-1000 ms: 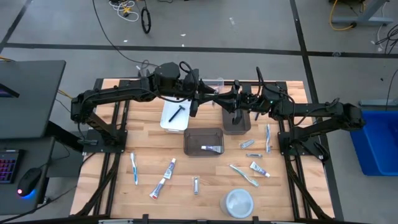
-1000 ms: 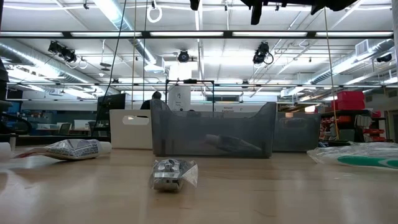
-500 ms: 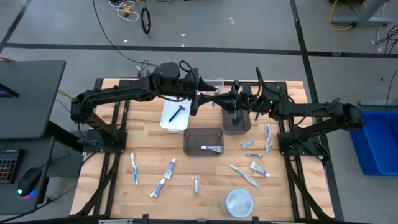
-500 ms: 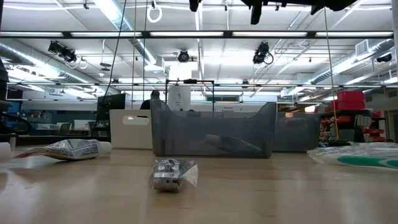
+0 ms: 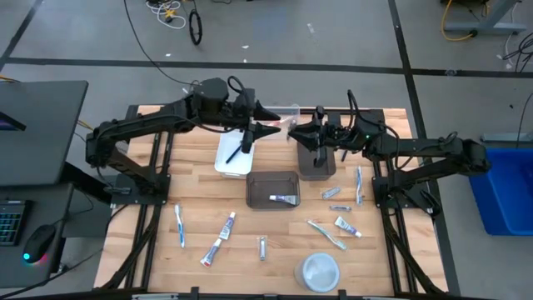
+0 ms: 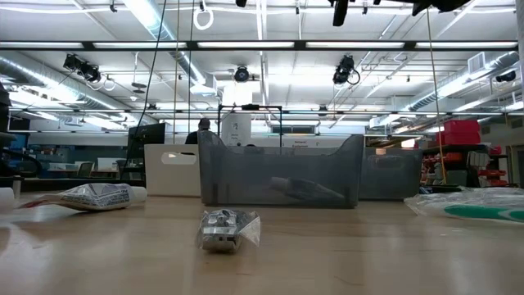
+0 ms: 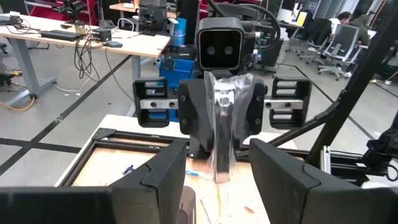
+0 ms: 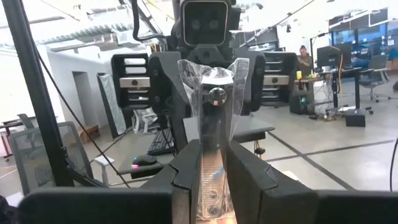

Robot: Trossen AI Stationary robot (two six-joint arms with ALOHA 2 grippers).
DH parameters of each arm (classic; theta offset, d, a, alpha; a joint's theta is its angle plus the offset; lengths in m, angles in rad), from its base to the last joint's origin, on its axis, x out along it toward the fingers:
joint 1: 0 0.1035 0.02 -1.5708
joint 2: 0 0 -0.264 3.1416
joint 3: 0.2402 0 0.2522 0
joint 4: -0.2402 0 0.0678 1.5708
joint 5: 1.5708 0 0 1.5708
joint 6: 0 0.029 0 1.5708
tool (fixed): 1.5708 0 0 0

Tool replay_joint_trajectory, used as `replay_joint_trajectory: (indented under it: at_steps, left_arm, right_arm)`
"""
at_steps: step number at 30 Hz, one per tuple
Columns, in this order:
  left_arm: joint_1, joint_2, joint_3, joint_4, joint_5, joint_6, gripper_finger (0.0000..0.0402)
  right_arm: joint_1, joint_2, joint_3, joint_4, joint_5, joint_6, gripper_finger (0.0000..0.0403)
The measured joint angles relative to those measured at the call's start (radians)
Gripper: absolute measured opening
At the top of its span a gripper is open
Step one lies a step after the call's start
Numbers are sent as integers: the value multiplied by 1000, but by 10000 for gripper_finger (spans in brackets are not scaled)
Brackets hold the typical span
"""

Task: Pick & Place Travel size toiletries
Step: Put the silver nail cutter into the top black bin

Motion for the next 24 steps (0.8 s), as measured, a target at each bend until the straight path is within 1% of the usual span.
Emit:
replay_joint_trajectory:
  at_steps: [3,6,9,14,19,21,24]
  left_arm:
    - [6,-20,0,-25,3,15,181]
    - [14,-28,0,-45,3,22,166]
    - [20,-27,0,-70,-3,38,139]
    - [22,-27,-13,-107,-63,99,82]
    - [33,-26,-39,-125,-47,96,17]
    - [35,-26,-41,-157,-50,105,7]
    - [40,-26,-41,-197,-53,128,7]
  right_arm:
    - [-6,-13,0,-18,0,-7,68]
    - [-17,-21,0,-58,0,-7,68]
    - [-32,-21,0,-120,4,-7,67]
    - [-58,-20,0,-217,4,-20,66]
    - [-78,-21,0,-307,3,-61,65]
    - [-85,-27,0,-348,3,-73,65]
    - [-98,-51,0,-428,3,-104,65]
